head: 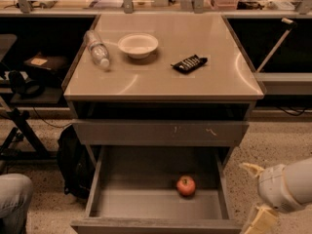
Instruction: Pick apple from middle drawer and place on counter
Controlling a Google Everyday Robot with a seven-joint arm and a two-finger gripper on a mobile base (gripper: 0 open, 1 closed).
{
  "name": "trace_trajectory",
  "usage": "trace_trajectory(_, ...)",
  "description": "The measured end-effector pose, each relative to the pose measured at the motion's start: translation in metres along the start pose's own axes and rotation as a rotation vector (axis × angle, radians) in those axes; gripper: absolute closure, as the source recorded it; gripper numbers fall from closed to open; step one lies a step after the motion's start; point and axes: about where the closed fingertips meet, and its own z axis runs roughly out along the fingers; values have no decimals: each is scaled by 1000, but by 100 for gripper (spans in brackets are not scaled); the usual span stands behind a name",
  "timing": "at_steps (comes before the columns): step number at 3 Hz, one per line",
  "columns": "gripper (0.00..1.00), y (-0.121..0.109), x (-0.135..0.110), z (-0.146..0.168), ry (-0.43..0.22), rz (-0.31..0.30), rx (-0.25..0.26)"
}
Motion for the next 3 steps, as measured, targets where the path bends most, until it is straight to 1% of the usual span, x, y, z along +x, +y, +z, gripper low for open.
trace_trajectory(1,0,-28,-5,67,84,-36,17)
trace_trajectory(2,0,-54,-19,74,94,-57,88)
trace_trajectory(3,0,-53,-18,73,92,-52,89)
